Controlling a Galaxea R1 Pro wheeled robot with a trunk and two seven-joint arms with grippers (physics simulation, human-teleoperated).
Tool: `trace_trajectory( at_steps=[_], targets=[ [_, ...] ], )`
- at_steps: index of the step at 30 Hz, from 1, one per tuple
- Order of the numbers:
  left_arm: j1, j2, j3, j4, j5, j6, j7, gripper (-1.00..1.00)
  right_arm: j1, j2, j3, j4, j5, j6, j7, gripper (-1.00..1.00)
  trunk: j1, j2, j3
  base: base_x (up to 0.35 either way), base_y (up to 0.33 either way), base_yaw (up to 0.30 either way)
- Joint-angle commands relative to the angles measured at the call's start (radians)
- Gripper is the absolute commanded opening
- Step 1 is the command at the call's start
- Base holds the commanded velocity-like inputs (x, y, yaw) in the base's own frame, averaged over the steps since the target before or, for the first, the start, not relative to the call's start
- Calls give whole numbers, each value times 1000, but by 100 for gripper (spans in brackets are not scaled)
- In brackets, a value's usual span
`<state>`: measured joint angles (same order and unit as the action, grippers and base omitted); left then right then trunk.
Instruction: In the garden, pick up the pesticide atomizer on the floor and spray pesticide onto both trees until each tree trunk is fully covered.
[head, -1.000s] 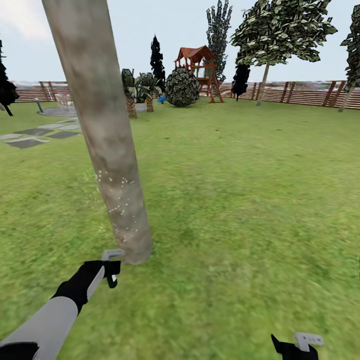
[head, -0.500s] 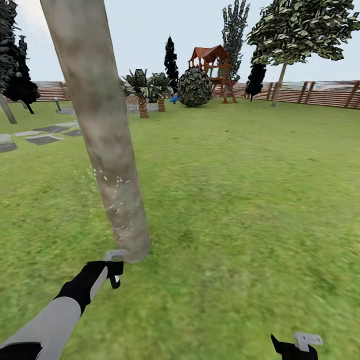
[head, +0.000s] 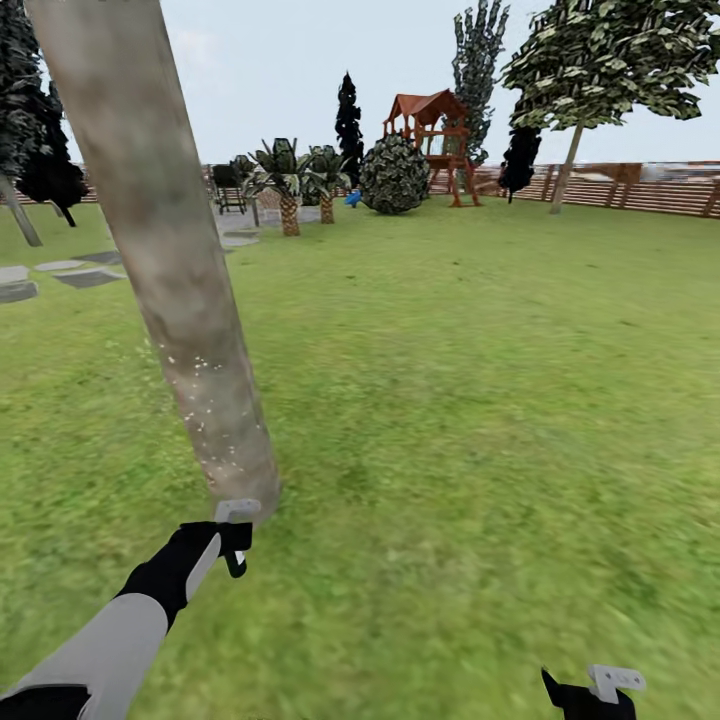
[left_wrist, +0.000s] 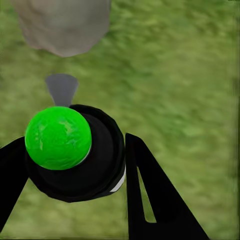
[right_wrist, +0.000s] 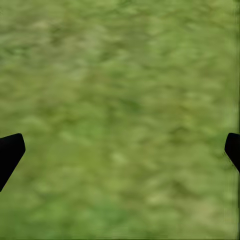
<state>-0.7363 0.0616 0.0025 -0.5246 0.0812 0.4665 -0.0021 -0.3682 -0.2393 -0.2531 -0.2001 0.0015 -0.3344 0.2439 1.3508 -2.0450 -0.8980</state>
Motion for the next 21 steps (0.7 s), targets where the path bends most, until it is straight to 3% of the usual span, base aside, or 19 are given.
trace_trajectory(
  at_steps=[1, 13, 21],
  targets=[
    [0, 0, 0, 0, 0, 0, 1, -100, 0, 0, 0, 0, 0, 0, 0, 100, 0, 0, 0, 0, -316, 261],
    [0, 1, 0, 0, -1, 4, -13, -100, 0, 0, 0, 0, 2, 0, 0, 100, 0, 0, 0, 92, -313, 274],
    [0, 1, -1, 0, -1, 7, -15, -100, 0, 0, 0, 0, 1, 0, 0, 100, 0, 0, 0, 211, -270, 40]
  ],
)
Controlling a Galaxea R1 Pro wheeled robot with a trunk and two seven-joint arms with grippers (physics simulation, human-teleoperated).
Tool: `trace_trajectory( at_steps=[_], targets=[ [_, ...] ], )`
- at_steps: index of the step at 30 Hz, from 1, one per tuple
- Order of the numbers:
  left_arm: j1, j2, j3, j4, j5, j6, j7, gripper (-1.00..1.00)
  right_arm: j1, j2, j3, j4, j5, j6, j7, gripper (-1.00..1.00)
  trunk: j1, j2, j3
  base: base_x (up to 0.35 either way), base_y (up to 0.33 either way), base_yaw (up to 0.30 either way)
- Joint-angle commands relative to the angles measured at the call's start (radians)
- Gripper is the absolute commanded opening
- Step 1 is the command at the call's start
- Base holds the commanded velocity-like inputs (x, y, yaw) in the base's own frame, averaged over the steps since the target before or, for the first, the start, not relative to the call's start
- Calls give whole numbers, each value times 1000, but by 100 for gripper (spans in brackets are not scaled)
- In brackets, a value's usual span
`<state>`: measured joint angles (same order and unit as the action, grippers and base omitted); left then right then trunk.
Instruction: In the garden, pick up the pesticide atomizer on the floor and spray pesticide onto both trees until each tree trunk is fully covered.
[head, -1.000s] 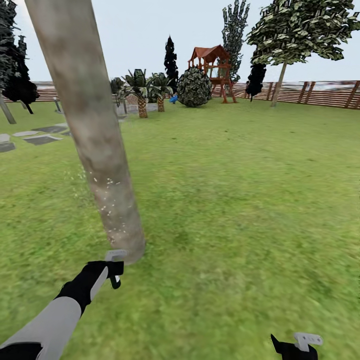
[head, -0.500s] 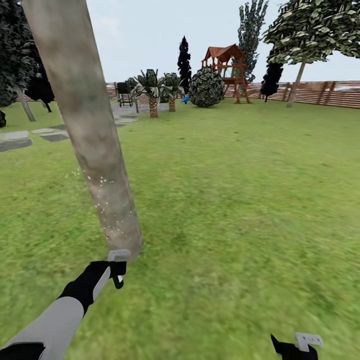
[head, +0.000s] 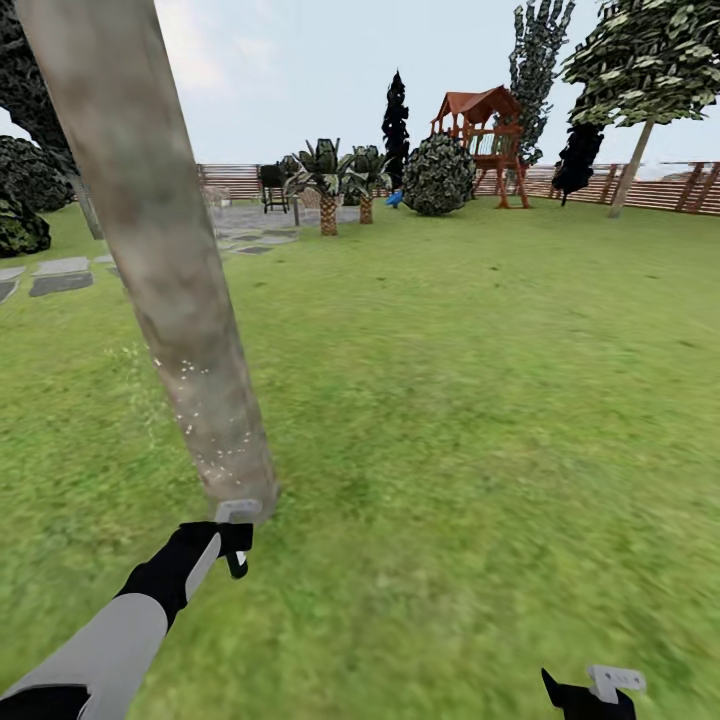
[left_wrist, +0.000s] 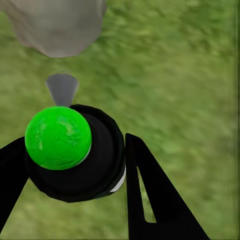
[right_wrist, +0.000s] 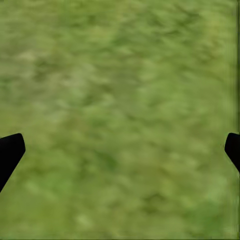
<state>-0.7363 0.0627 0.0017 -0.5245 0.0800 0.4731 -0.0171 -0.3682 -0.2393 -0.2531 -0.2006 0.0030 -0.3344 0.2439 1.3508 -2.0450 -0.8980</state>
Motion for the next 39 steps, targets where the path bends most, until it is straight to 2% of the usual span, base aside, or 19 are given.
trace_trajectory(
  at_steps=[1, 14, 18, 24, 27, 39],
  targets=[
    [0, 0, 0, 0, 0, 0, 1, -100, 0, 0, 0, 0, 0, 0, 0, 100, 0, 0, 0, 239, -242, 6],
    [0, -1, 0, 0, 0, 0, 1, -100, 0, 0, 0, 0, 0, 0, 0, 100, 0, 0, 0, 240, -240, 234],
    [0, -1, 0, 0, 0, 1, 1, -100, 0, 0, 0, 0, 0, 0, 0, 100, 0, 0, 0, 200, -259, 24],
    [0, -5, 0, -2, 1, 1, 2, -100, 0, 0, 0, 0, 0, 0, 0, 100, 0, 0, 0, 17, -310, 12],
    [0, -14, 0, -2, 1, 1, 2, -100, 0, 0, 0, 0, 0, 0, 0, 100, 0, 0, 0, 0, -314, 223],
    [0, -14, 1, -1, 1, 1, 3, -100, 0, 1, 0, 0, 0, 0, 0, 100, 0, 0, 0, 17, -314, 239]
  ],
)
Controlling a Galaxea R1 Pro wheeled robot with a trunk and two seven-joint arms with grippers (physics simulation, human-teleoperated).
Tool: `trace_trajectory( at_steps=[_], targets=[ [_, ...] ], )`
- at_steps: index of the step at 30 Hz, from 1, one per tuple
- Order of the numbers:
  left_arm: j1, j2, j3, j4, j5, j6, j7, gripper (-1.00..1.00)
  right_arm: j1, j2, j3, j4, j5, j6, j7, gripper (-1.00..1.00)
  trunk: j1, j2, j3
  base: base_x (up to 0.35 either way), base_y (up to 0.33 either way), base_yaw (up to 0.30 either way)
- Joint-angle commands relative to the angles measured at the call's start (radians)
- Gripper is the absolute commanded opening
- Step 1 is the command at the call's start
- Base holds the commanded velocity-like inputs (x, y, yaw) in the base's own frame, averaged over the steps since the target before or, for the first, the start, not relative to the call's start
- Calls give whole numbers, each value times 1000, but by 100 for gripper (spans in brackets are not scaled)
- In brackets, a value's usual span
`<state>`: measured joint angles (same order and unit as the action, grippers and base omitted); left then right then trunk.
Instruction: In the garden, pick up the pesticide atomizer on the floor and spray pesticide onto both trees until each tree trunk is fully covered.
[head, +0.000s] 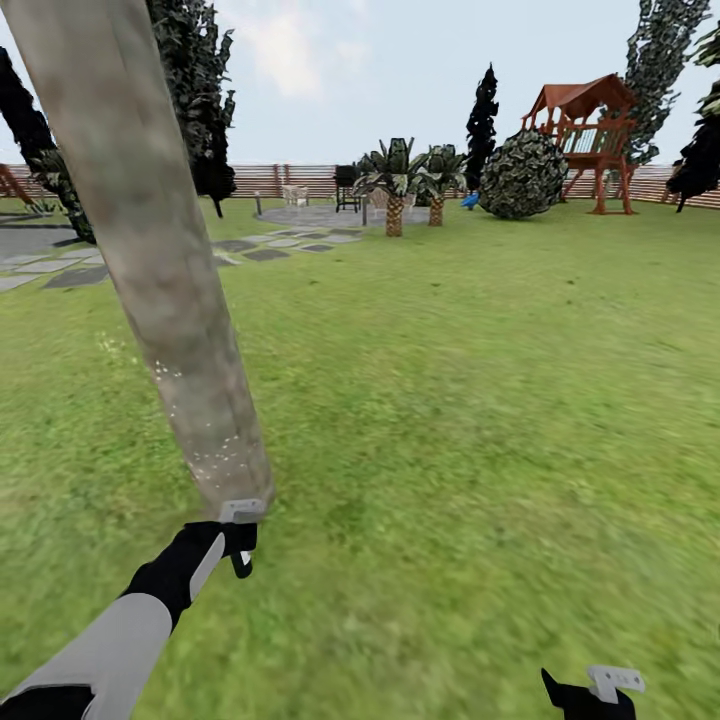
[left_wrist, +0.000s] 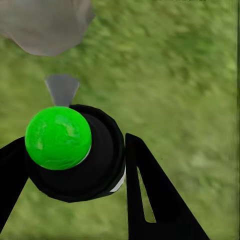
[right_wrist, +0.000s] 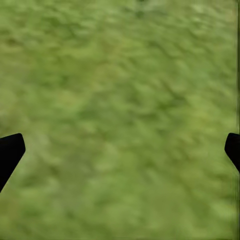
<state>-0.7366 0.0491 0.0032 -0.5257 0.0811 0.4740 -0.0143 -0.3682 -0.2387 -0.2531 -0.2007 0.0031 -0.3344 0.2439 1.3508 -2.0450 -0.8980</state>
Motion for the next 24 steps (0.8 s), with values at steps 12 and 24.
trace_trajectory(
  at_steps=[12, 24],
  targets=[
    [0, 0, 1, 0, 0, 0, 1, -100, 0, -1, 0, 0, 0, 0, 0, 100, 0, 0, 0, 95, -314, 123],
    [0, 0, 1, 0, 0, 0, 1, -100, 0, 0, 0, 0, 0, 0, 0, 100, 0, 0, 0, 84, -286, 278]
  ],
)
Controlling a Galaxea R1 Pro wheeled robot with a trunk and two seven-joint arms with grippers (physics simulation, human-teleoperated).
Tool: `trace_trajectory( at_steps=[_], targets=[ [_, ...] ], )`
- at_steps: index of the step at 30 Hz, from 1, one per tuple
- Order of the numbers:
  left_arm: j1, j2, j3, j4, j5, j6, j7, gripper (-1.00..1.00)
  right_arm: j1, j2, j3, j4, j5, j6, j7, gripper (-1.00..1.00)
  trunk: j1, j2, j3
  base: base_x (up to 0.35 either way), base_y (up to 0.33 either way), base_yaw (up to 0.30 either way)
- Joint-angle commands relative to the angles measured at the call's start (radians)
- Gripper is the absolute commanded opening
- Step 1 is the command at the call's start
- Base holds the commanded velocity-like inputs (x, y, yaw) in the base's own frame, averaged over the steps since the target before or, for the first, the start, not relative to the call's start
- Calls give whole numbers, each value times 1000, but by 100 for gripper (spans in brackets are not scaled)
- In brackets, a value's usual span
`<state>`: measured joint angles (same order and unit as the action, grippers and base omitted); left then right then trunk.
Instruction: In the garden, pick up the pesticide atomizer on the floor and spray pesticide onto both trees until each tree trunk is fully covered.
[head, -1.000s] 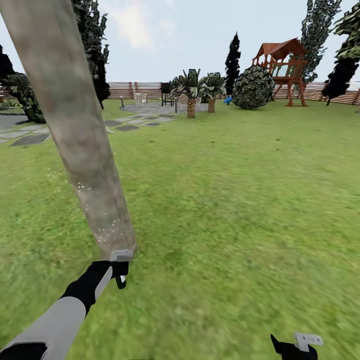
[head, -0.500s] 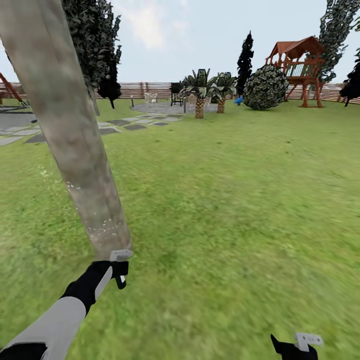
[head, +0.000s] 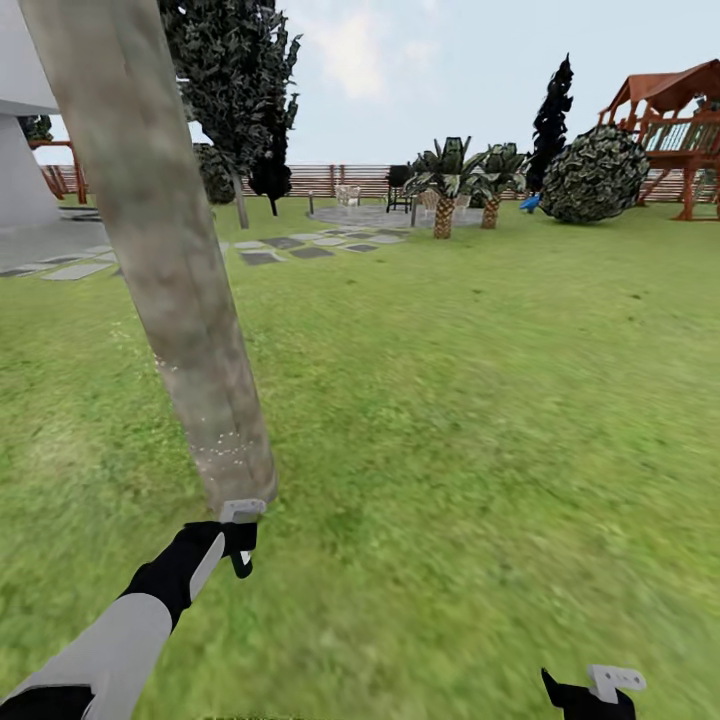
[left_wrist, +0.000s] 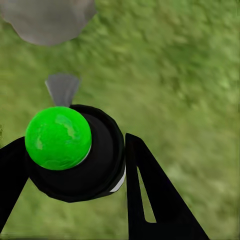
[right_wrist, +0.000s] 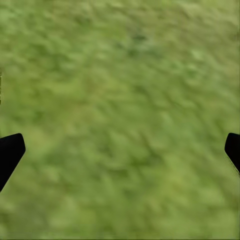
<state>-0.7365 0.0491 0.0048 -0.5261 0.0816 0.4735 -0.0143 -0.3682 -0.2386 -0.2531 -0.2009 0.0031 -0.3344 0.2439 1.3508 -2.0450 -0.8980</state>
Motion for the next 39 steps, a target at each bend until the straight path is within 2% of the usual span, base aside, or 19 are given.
trace_trajectory(
  at_steps=[1, 7, 13, 15, 17, 18, 21, 25, 28, 29, 31, 32, 34, 37, 39],
  targets=[
    [0, 0, 0, 0, 0, 0, 1, -100, 0, 0, 0, 0, 0, 0, 0, 100, 0, 0, 0, 6, -231, 278],
    [0, 0, 0, 0, 0, 0, 4, -100, 0, -1, 0, 0, 0, 0, 0, 100, 0, 0, 0, -104, -200, 261],
    [0, -1, 1, 0, 1, -6, -1, -100, 0, -2, -1, -1, -1, 0, 0, 100, 0, 0, 0, -15, -20, 40],
    [-1, -11, -2, -12, 6, -9, -3, -100, 0, -4, -2, -1, -1, 0, 0, 100, 0, 0, 0, -1, -1, 3],
    [-2, -45, -6, -73, 3, -20, -3, -100, 0, -4, -2, -2, -1, 0, 0, 100, 0, 0, 0, 0, 0, 1],
    [-3, -51, -7, -116, 1, -23, -2, -100, 0, -4, -2, -2, -2, 0, 0, 100, 0, 0, 0, 0, 0, 0],
    [-5, -54, -9, -225, -3, -23, 2, -100, 0, -4, -1, -2, -1, 0, 0, 100, 0, 0, 0, -155, 40, 0],
    [-15, -53, -10, -255, -28, 4, 7, -100, 0, -2, 0, 0, -1, 0, 0, 100, 0, 0, 0, -114, 30, 0],
    [-48, -45, -9, -276, -41, 102, 4, -100, 0, -2, 0, 0, 0, -1, 0, 100, 0, 0, 0, -10, 3, 0],
    [-73, -39, -6, -301, -42, 163, 2, -100, 0, -2, 0, 0, 0, -3, 0, 100, 0, 0, 0, -3, 1, 0],
    [-97, -9, -4, -374, -41, 255, -1, -100, 0, -2, 0, 0, 0, -6, 0, 100, 0, 0, 0, -1, 0, 0],
    [-101, 7, -4, -422, -39, 281, -1, -100, 0, -2, 0, 0, 0, -7, 0, 100, 0, 0, 0, 0, 0, 0],
    [-99, 15, -8, -472, -40, 315, -1, -100, 0, -2, 0, 0, 0, -7, 0, 100, 0, 0, 0, -77, 0, 0],
    [-95, 15, -9, -495, -42, 362, 0, -100, 0, -2, 0, 0, 0, -7, 0, 100, 0, 0, 0, -280, 0, 0],
    [-96, 15, -9, -498, -42, 368, 0, -100, 0, -2, 0, 0, 0, -7, 0, 100, 0, 0, 0, -337, 0, 0]
  ],
)
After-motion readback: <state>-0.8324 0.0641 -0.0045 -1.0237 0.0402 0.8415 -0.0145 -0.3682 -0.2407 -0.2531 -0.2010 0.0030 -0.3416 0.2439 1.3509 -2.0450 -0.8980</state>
